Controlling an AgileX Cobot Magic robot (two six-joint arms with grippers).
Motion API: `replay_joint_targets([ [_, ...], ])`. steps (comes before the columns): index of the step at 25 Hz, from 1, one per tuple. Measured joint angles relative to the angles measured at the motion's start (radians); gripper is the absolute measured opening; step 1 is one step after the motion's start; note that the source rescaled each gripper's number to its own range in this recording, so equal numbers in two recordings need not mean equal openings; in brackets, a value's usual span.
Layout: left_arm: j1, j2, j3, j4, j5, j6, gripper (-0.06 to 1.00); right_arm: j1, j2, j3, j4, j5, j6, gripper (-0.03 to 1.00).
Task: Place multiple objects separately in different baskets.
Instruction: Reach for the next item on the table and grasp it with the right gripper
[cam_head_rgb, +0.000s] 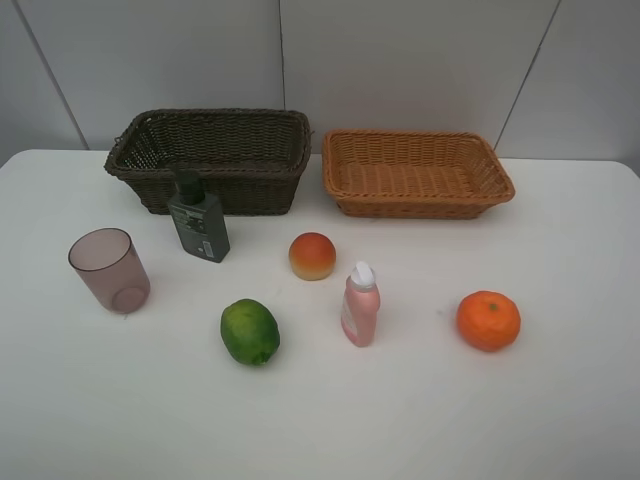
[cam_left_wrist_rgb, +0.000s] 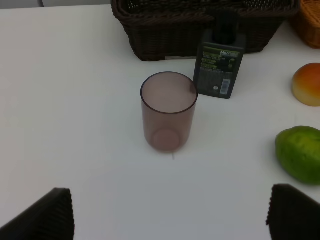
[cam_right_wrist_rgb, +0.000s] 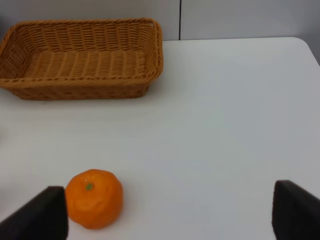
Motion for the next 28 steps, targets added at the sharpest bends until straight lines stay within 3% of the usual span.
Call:
replay_joint_targets([
  [28,0.0,0.0,0.0,0.0,0.0,0.0,1.0,0.0,0.0,0.0,0.0,0.0,0.0,0.83],
])
